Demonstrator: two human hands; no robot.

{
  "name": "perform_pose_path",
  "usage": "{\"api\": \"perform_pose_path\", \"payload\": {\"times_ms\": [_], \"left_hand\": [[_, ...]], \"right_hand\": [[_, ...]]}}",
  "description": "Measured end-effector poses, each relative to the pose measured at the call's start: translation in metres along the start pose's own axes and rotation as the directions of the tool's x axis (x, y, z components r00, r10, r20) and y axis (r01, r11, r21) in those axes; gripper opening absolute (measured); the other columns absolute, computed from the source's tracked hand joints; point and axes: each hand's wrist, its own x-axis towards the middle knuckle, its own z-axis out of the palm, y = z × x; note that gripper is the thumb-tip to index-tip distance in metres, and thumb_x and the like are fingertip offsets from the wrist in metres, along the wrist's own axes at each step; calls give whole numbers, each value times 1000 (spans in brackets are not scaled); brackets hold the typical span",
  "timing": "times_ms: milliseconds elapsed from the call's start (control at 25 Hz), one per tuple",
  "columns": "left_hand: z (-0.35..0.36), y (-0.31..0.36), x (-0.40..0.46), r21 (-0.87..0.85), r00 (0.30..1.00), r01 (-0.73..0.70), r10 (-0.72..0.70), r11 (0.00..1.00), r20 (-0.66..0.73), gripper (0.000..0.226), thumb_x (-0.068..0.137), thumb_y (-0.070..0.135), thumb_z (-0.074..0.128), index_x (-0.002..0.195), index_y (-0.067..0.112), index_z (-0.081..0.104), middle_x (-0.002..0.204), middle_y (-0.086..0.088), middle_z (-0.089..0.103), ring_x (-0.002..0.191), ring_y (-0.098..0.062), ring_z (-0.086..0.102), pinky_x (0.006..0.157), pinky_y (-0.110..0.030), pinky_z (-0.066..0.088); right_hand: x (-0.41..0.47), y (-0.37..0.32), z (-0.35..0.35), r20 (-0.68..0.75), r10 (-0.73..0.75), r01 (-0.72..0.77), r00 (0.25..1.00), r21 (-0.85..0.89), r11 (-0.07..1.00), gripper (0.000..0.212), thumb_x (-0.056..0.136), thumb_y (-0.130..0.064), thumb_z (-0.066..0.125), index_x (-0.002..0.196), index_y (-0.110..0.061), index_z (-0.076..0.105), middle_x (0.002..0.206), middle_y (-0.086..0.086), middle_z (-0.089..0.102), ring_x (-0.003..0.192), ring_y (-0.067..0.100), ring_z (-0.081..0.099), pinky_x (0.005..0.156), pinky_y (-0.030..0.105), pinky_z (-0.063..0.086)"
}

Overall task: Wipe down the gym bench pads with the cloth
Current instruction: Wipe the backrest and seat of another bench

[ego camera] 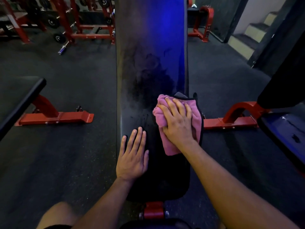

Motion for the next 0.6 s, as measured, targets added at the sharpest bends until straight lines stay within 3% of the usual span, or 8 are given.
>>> {"api": "perform_pose_path", "payload": {"times_ms": [120,320,480,600], "left_hand": [[-1,1,1,-7,1000,11,-11,1000,11,65,105,38,35,163,9,29,172,-7,22,159,-24,21,126,-54,24],[-5,3,1,4,999,16,-17,1000,27,67,103,37,39,163,10,28,172,-6,20,160,-23,18,127,-54,21],[-5,3,0,19,999,23,-24,1000,40,68,103,38,37,164,9,26,173,-7,19,160,-24,17,127,-55,21],[-5,4,0,17,999,26,-26,1000,41,68,103,38,37,164,9,26,173,-7,19,160,-24,17,127,-55,20]], "right_hand": [[-35,-10,1,-9,81,-81,997,25,996,63,88,-27,61,150,-28,49,158,-2,43,144,26,40,117,54,29],[-104,5,-10,21,32,-36,999,186,982,45,96,-27,58,141,-22,60,149,1,53,136,27,49,111,52,39],[-87,40,-26,15,386,-347,923,469,812,50,83,-13,53,132,-12,62,137,2,57,126,26,52,108,35,42],[-53,40,-33,-51,414,-329,909,523,786,45,86,-2,59,130,-13,61,137,2,57,124,23,53,108,43,42]]}}
